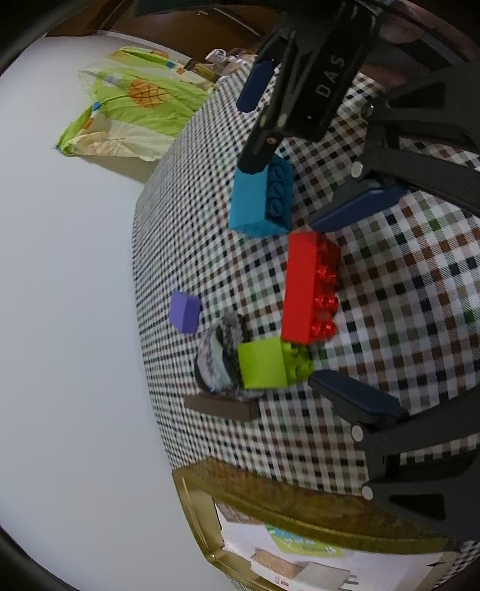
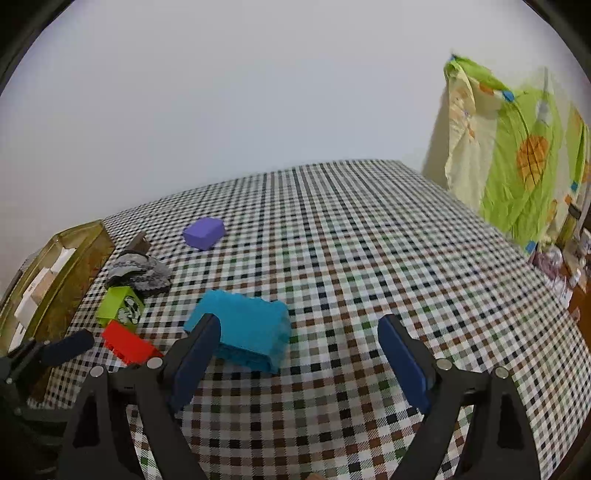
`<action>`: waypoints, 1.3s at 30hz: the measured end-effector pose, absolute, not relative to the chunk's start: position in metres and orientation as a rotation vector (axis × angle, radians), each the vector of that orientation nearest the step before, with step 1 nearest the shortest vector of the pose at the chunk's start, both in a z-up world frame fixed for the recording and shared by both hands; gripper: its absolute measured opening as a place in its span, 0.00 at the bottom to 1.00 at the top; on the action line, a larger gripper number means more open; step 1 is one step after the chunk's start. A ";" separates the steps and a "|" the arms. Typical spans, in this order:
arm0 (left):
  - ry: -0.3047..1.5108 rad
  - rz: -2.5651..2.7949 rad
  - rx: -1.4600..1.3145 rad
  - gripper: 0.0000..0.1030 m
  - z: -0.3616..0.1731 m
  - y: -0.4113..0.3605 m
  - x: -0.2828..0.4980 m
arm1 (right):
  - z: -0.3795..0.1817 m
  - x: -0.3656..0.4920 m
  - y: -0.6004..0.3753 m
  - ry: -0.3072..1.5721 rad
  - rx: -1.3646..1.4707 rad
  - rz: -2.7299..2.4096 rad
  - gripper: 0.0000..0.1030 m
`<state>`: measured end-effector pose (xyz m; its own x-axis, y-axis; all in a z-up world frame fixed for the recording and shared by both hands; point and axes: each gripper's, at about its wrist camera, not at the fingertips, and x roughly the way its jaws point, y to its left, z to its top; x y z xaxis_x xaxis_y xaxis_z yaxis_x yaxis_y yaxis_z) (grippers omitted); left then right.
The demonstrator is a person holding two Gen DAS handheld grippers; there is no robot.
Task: Organize rigid objects
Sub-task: 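Grasp the red block with the left tool while the right tool grasps the blue block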
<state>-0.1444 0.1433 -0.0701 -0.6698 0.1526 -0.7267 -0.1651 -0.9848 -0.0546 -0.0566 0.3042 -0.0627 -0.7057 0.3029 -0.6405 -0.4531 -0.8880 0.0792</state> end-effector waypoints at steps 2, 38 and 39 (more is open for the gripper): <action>0.040 2.711 -1.206 0.76 -0.075 0.148 -0.148 | -0.064 -0.057 0.309 0.358 -0.913 2.540 0.86; -0.034 2.851 -0.971 0.63 -0.052 0.108 -0.135 | -0.079 -0.103 0.289 0.279 -1.088 2.435 0.91; -0.042 2.851 -0.975 0.63 -0.052 0.106 -0.135 | -0.081 -0.104 0.290 0.280 -1.099 2.426 0.91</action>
<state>-0.1348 0.1062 -0.0524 -0.7832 0.1298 -0.6081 -0.1117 -0.9914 -0.0678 -0.1039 0.2895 -0.0806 -0.5758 0.3237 -0.7508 -0.4862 -0.8739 -0.0040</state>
